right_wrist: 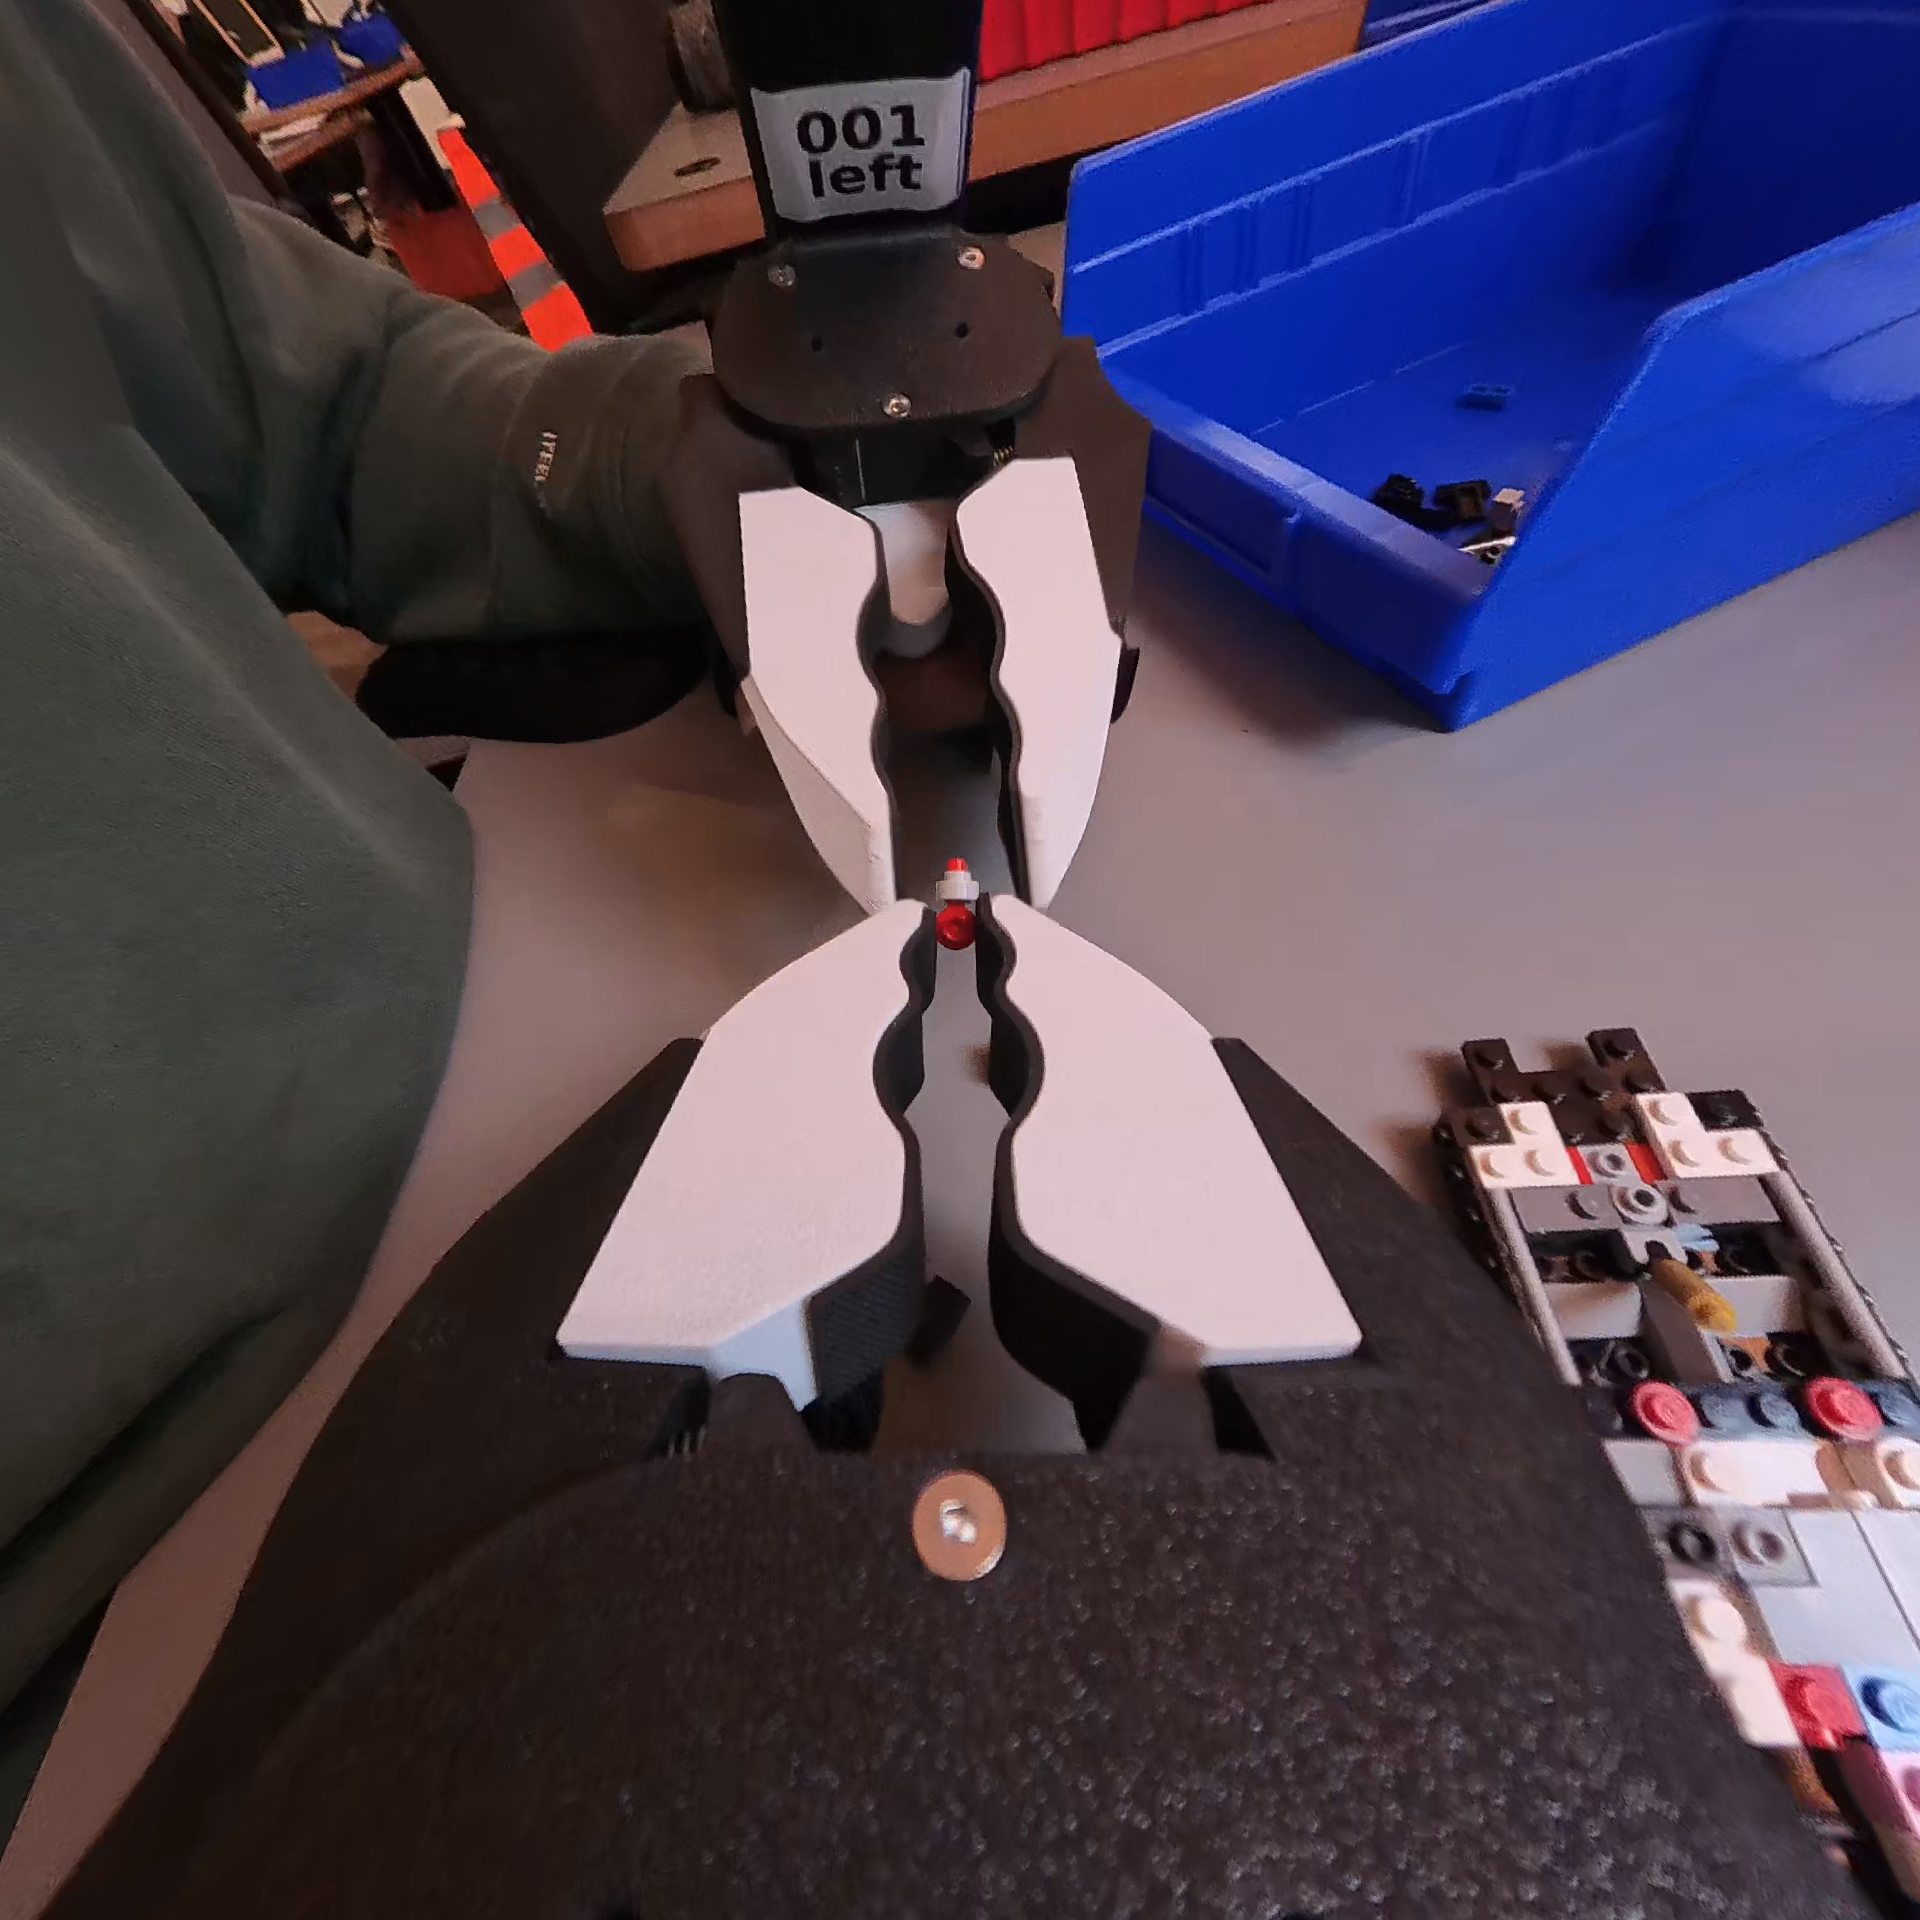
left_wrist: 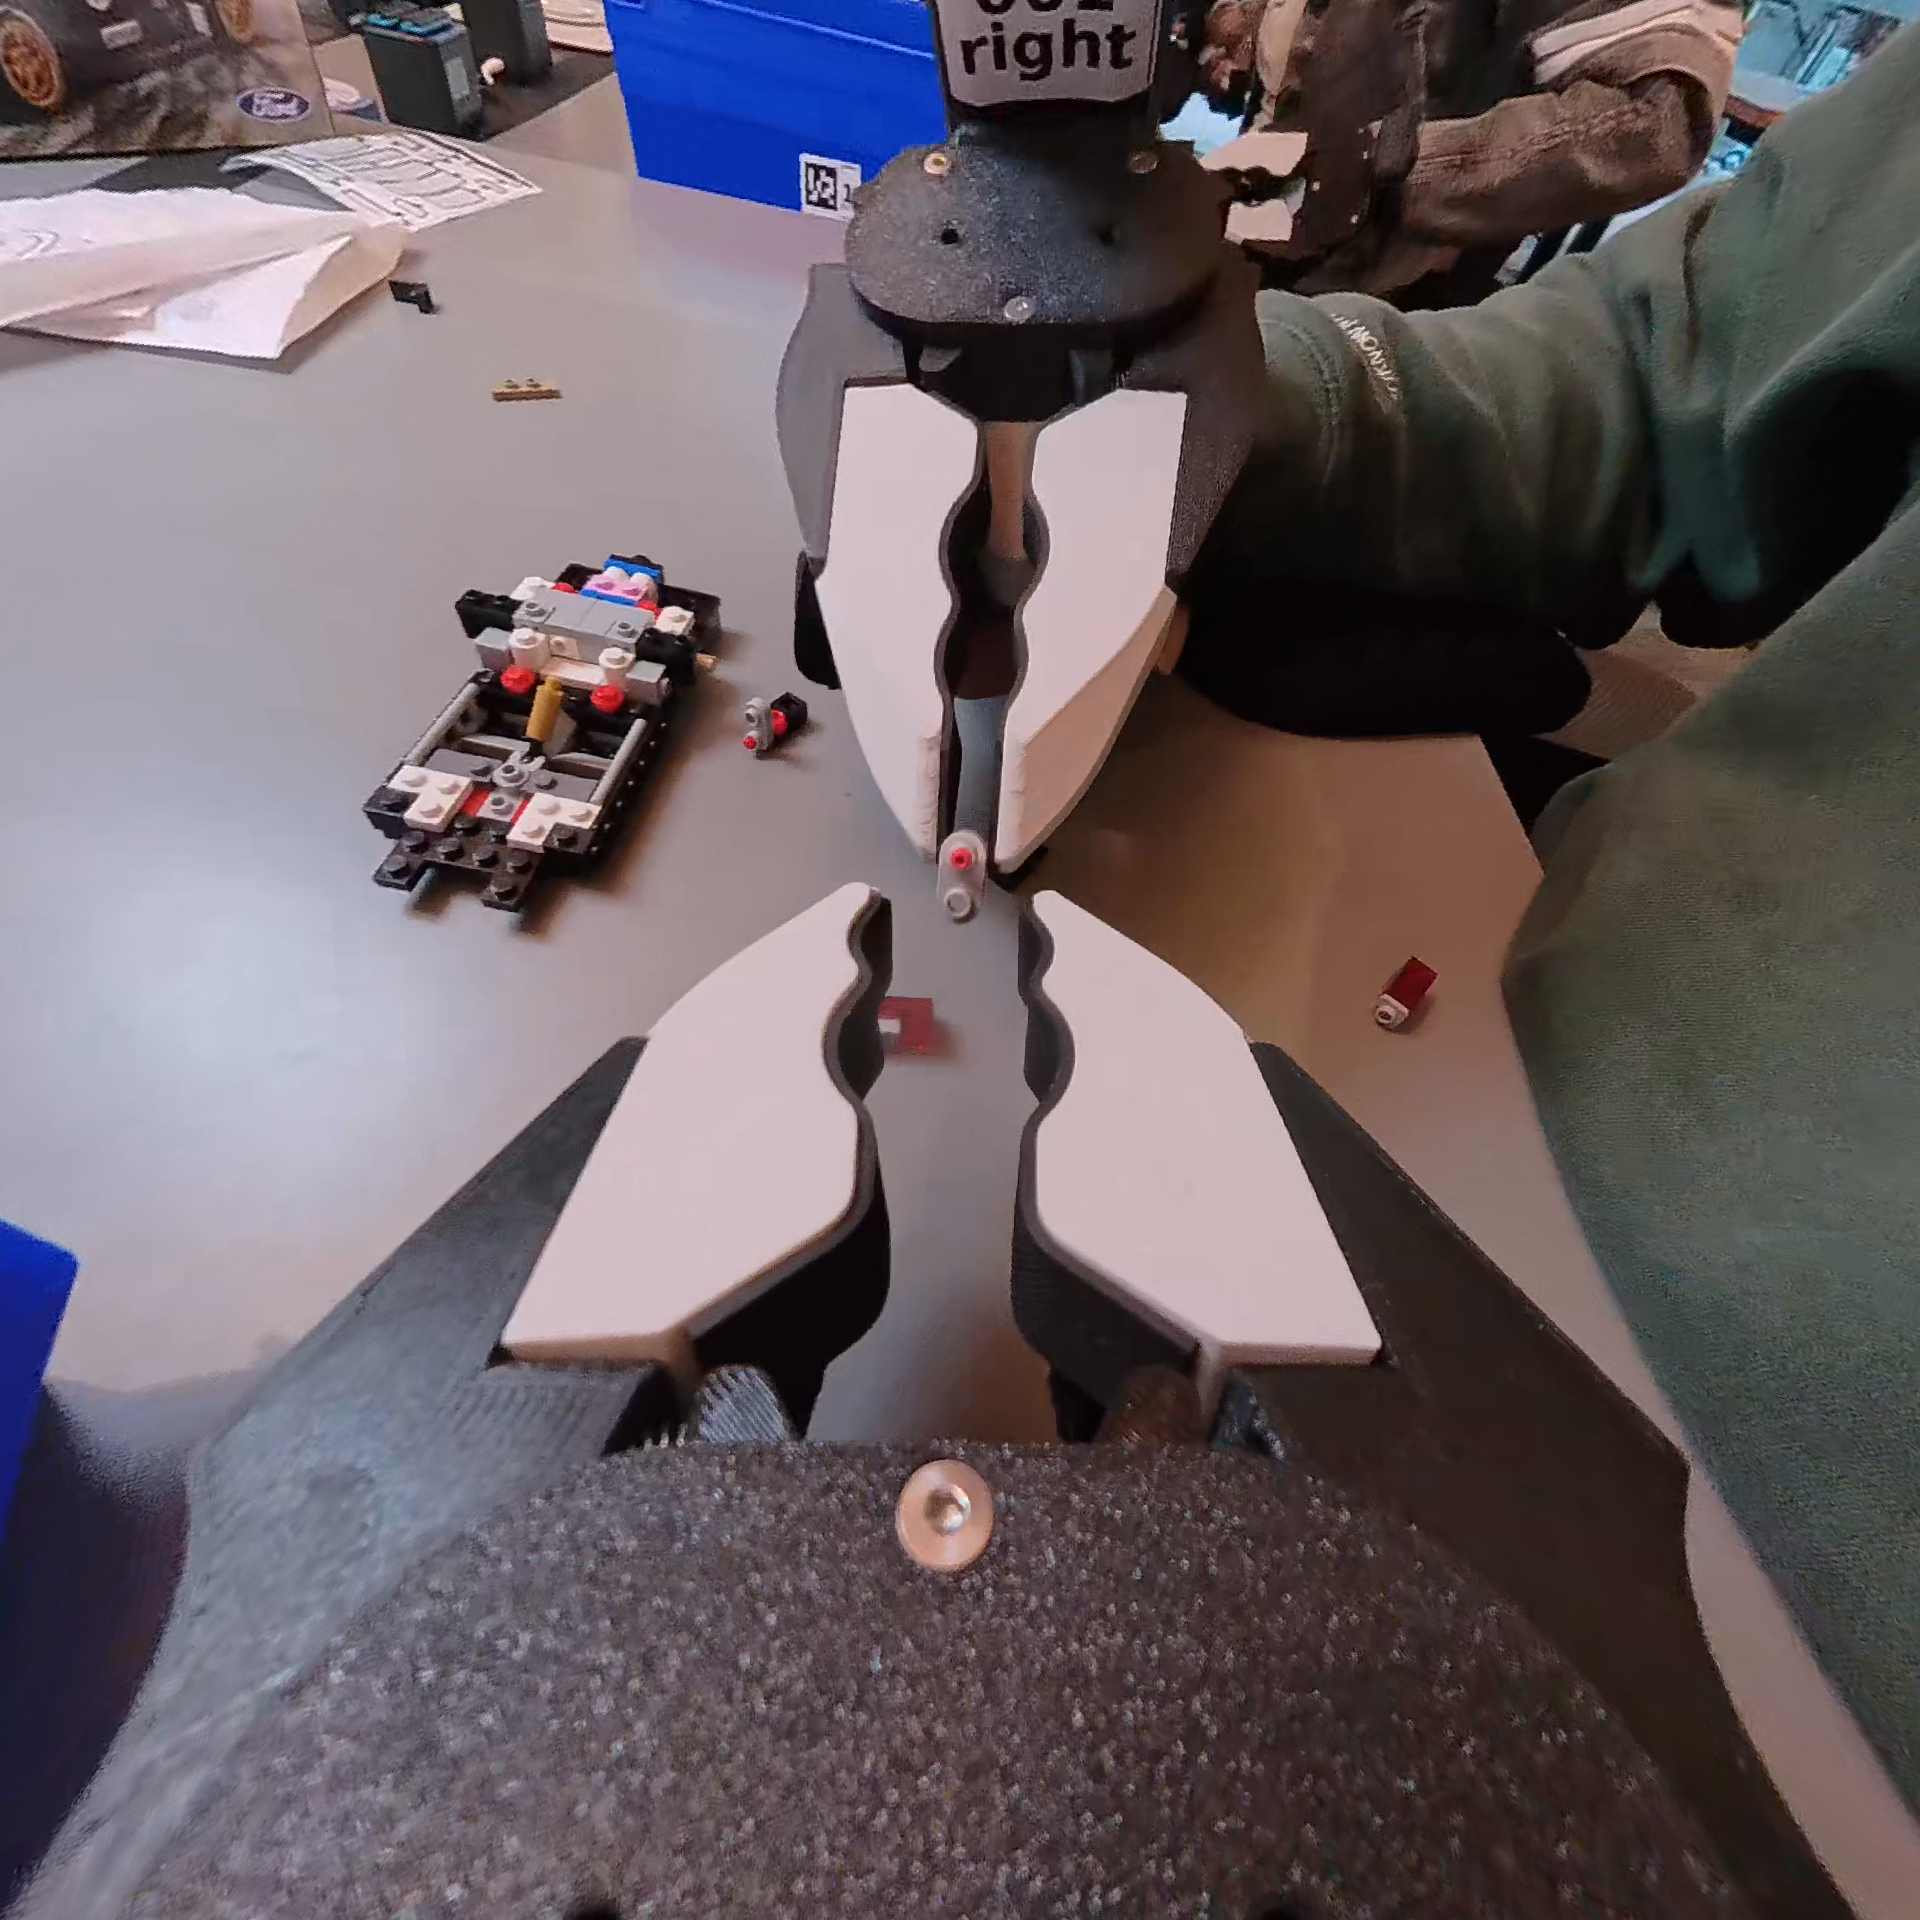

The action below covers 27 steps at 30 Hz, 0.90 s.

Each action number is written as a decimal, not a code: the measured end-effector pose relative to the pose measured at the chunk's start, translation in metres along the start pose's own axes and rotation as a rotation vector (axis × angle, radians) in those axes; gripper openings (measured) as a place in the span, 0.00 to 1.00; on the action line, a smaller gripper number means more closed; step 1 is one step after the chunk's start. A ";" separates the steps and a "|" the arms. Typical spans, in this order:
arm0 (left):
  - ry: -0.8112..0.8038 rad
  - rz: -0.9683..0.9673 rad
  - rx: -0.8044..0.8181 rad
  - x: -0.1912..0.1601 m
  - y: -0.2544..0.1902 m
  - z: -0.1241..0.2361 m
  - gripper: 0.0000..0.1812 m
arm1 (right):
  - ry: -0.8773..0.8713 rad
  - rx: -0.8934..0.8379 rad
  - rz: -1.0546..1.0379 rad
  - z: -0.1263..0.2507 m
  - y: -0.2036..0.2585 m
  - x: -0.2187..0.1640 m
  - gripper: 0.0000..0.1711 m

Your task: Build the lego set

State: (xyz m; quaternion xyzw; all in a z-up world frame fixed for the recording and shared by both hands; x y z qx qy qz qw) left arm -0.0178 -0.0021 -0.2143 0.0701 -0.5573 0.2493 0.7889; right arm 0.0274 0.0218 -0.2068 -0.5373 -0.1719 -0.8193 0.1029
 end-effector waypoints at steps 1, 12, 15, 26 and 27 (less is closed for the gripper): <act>0.006 -0.006 -0.004 -0.001 -0.001 -0.001 0.10 | 0.001 0.006 0.006 -0.001 0.002 0.000 0.04; 0.034 -0.015 0.007 0.000 -0.004 -0.007 0.04 | 0.098 -0.034 0.084 0.001 0.003 -0.005 0.04; 0.018 -0.012 0.013 0.001 -0.003 -0.008 0.04 | 0.100 -0.036 0.074 0.002 0.003 -0.005 0.04; -0.093 0.018 0.023 0.011 0.000 -0.007 0.04 | 0.067 -0.057 0.033 0.010 0.000 0.003 0.04; -0.106 0.019 0.026 0.013 0.000 -0.006 0.04 | 0.057 -0.056 0.028 0.010 0.000 0.004 0.04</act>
Point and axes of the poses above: each gripper's, where its closed fingertips meet, z back along the fingers, x out of its top, y = z × x across the jaws, the point moved 3 cm from there along z, back along the fingers, and after that the axes turned 2 degrees about -x, right-handed, at the moved point
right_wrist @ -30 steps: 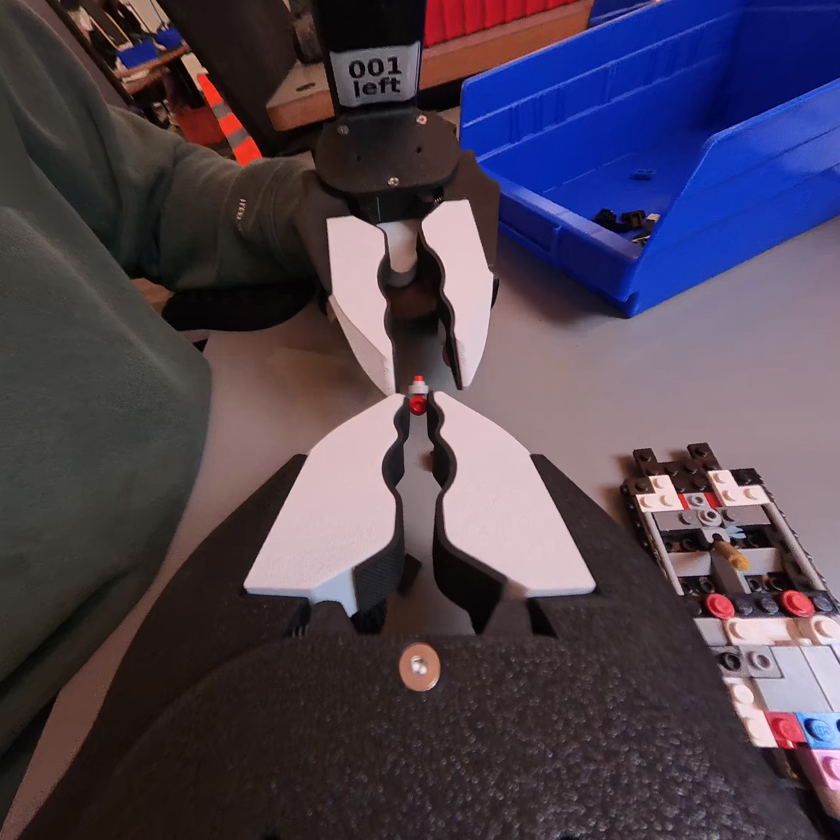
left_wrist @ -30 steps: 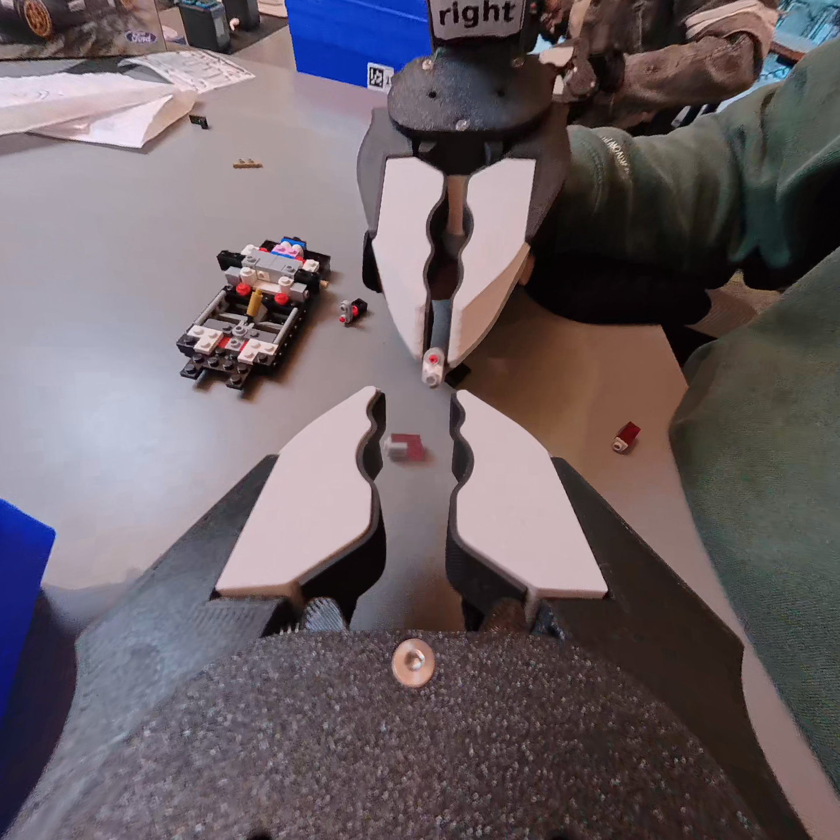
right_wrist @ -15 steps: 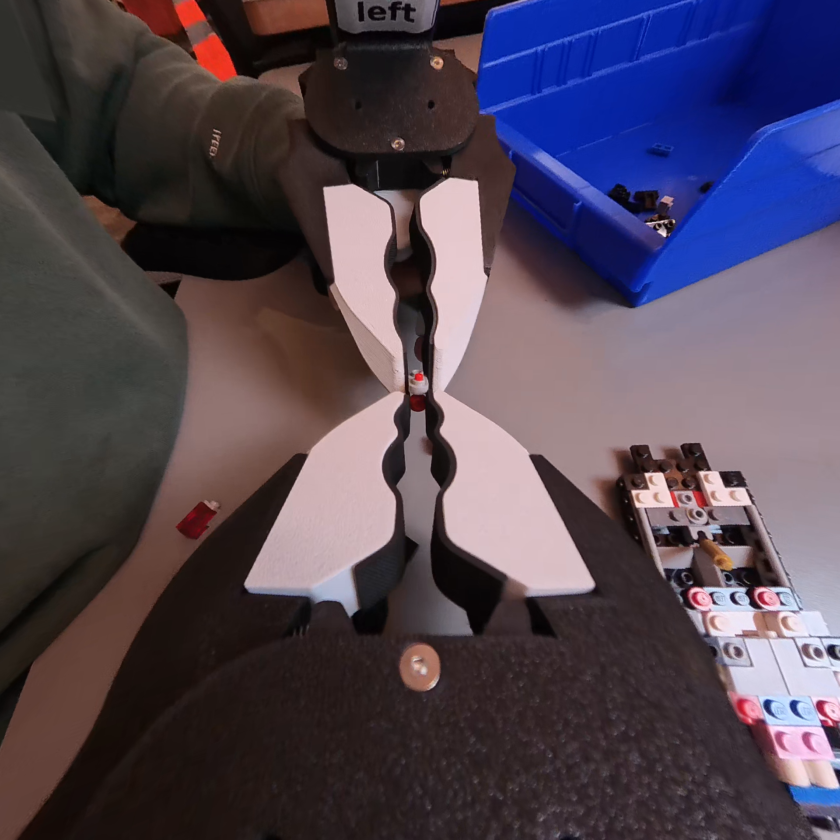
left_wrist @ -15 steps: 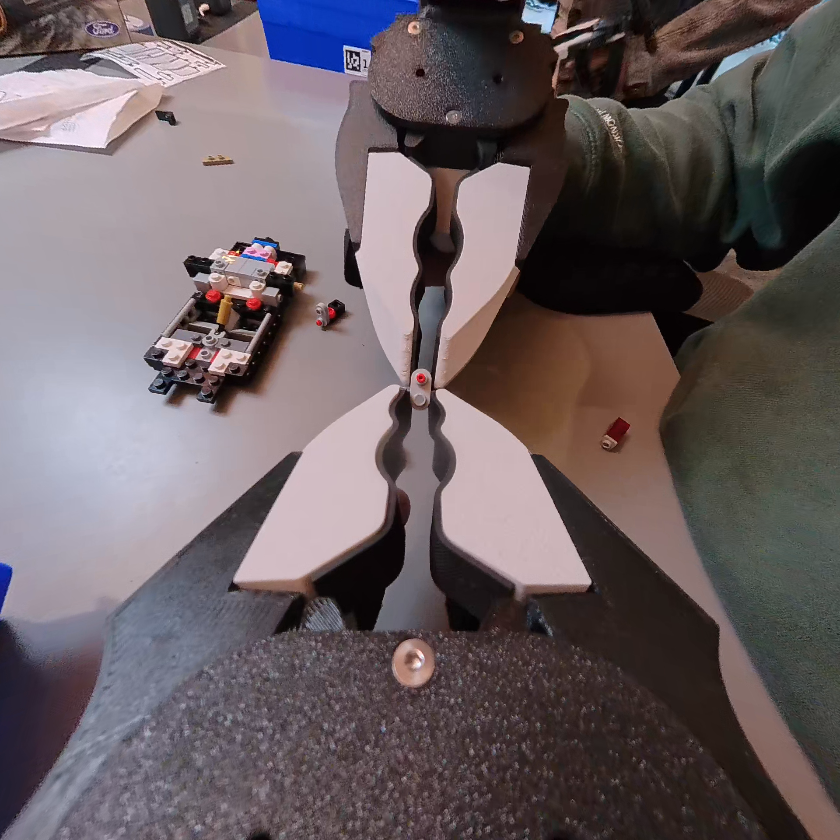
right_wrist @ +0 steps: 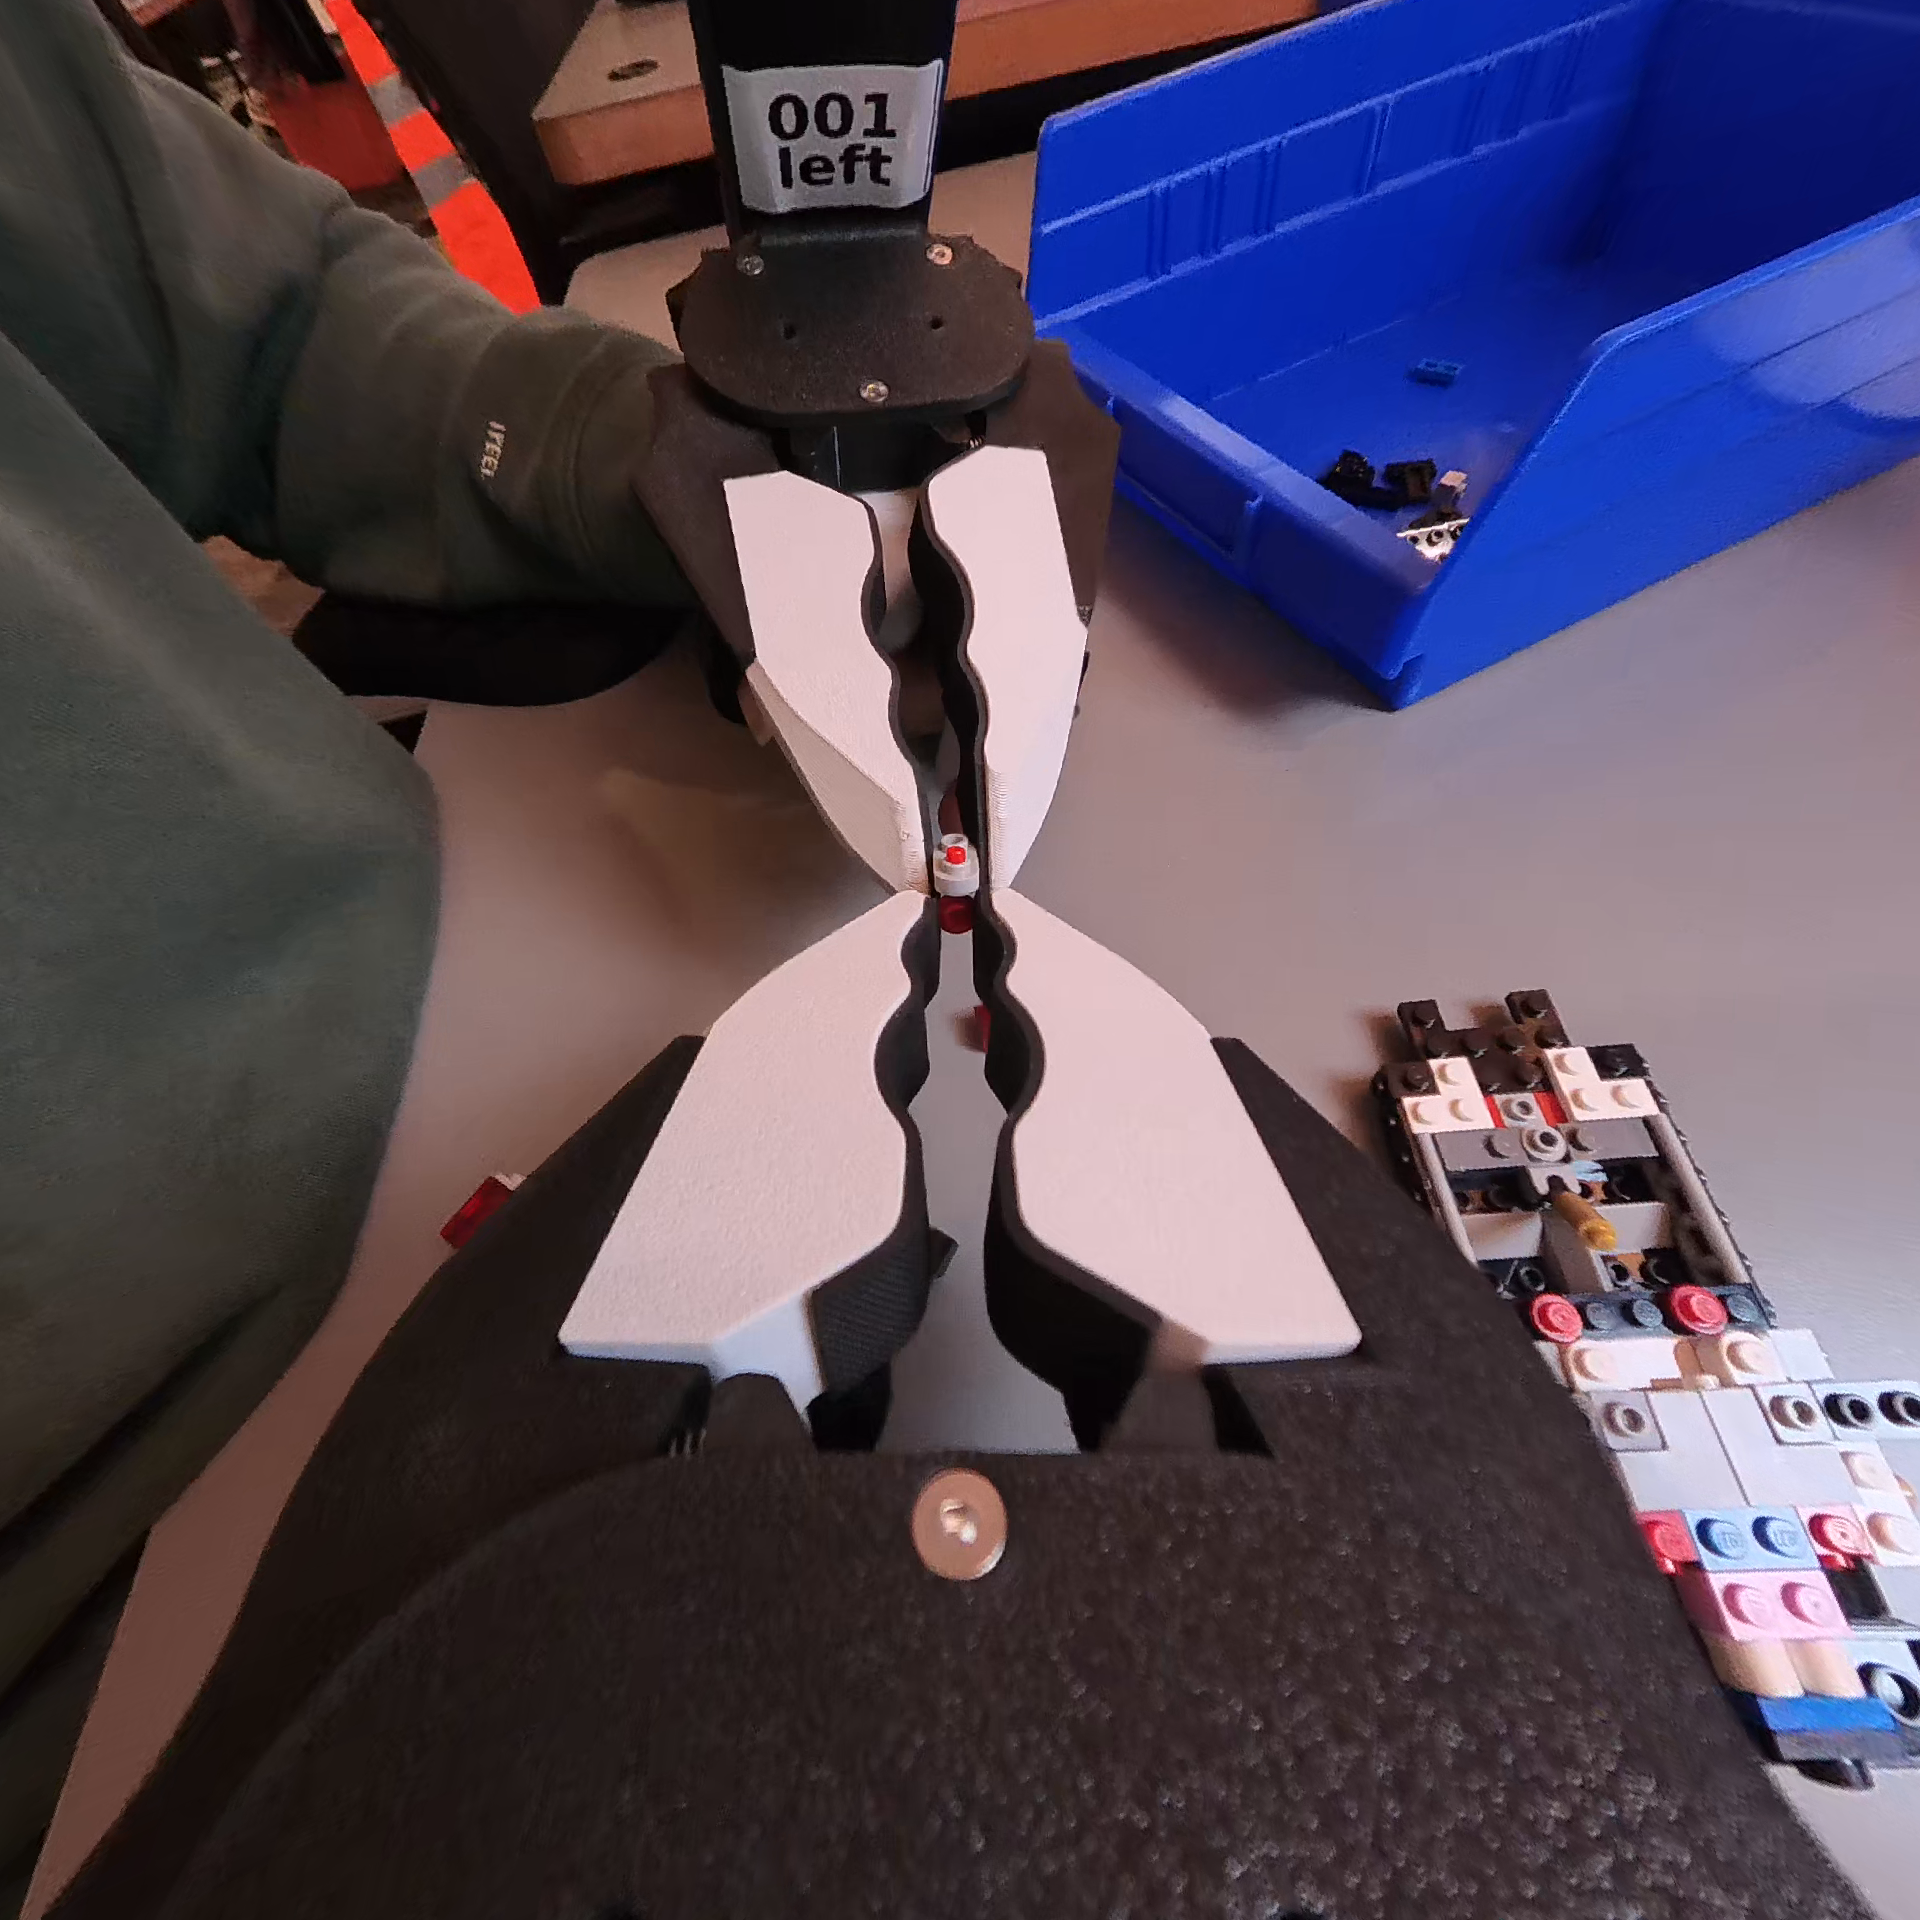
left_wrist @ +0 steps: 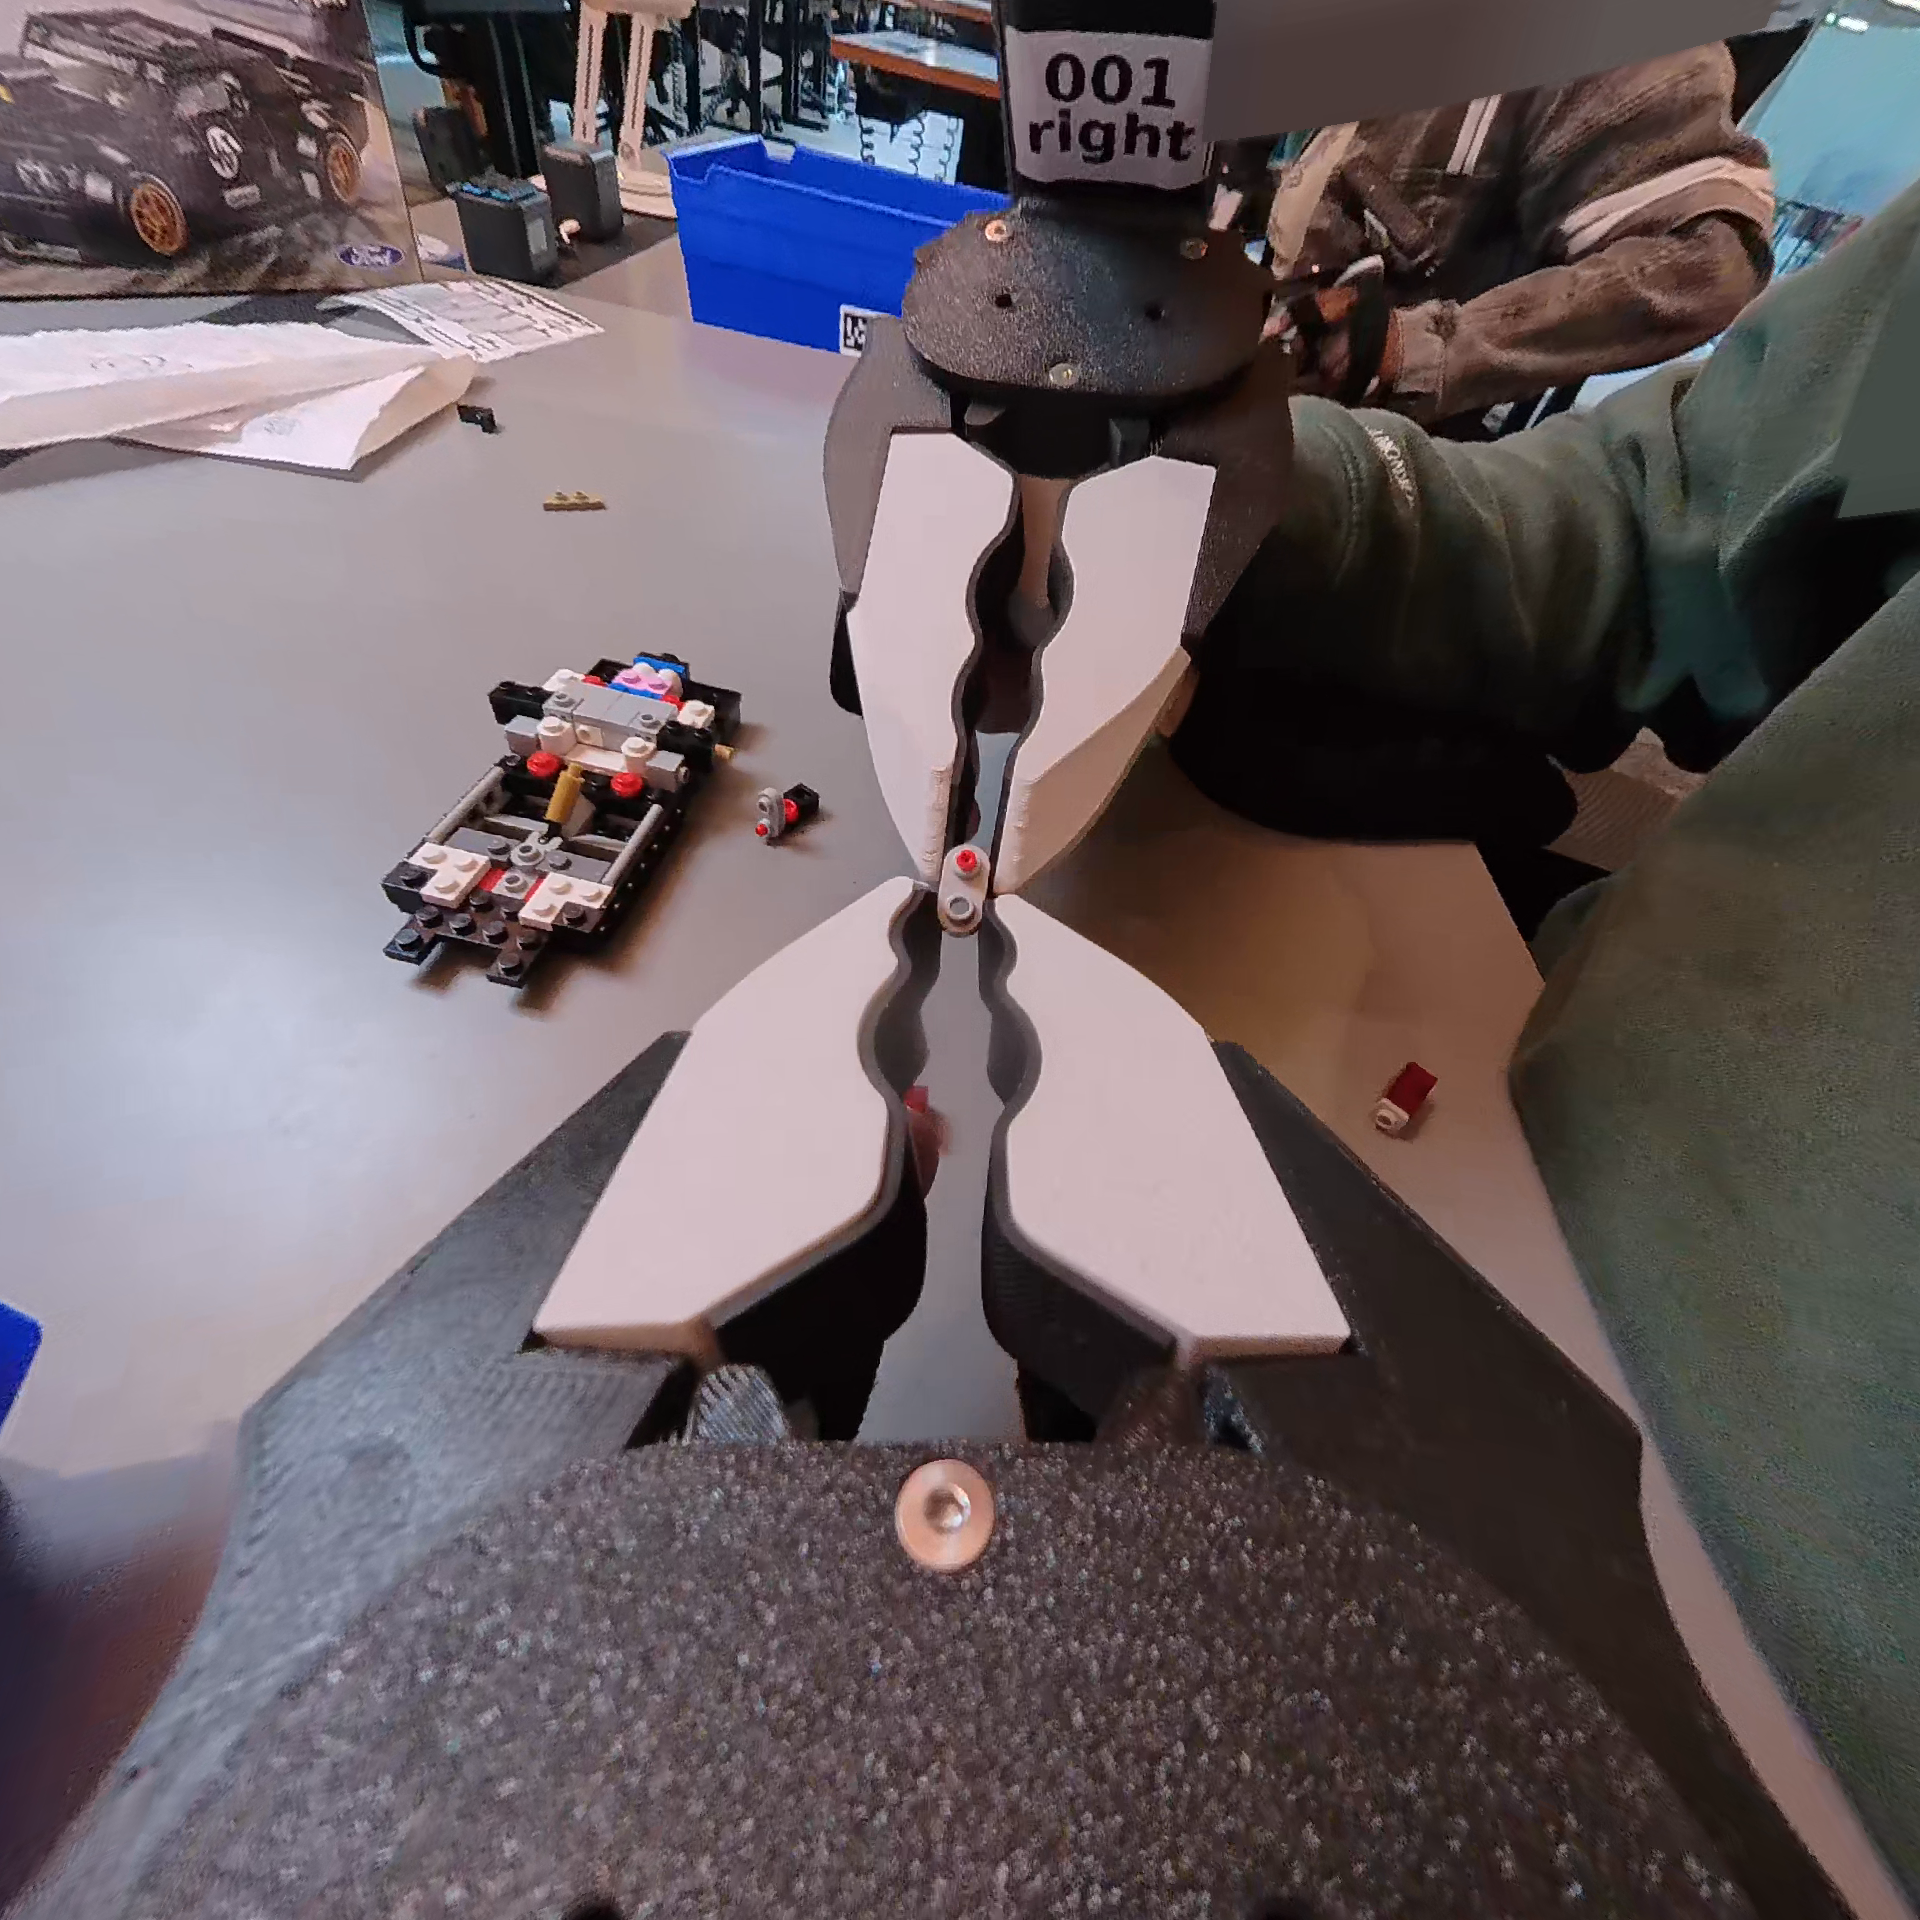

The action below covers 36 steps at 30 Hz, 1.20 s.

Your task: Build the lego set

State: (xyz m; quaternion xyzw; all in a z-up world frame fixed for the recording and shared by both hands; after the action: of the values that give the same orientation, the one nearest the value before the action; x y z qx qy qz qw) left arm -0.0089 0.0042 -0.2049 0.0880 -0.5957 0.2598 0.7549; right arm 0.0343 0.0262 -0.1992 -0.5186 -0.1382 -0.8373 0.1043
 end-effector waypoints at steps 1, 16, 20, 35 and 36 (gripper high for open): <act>-0.012 0.001 0.002 0.002 0.000 0.000 0.04 | -0.007 0.001 -0.004 0.001 0.000 0.001 0.04; -0.087 -0.001 0.009 0.010 -0.001 0.001 0.04 | -0.047 0.037 -0.043 0.007 -0.001 0.004 0.04; -0.104 0.019 -0.002 0.010 -0.002 0.001 0.04 | -0.050 0.046 -0.058 0.005 0.000 0.002 0.04; -0.324 0.093 0.025 0.038 0.012 0.025 0.04 | 0.055 -0.026 -0.011 -0.010 -0.005 -0.015 0.00; -0.314 0.085 0.036 0.037 0.013 0.027 0.04 | 0.063 -0.026 -0.014 -0.012 -0.004 -0.018 0.00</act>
State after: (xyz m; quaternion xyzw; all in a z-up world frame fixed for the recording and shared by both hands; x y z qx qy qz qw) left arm -0.0321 0.0137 -0.1652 0.1157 -0.7049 0.2850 0.6391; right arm 0.0313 0.0265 -0.2210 -0.4924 -0.1277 -0.8556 0.0963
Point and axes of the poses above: each gripper's, where its closed fingertips meet, z back along the fingers, x out of its top, y = z × x across the jaws, the point moved 3 cm from there along z, back along the fingers, and after that the axes turned 2 degrees about -x, right-handed, at the moved point
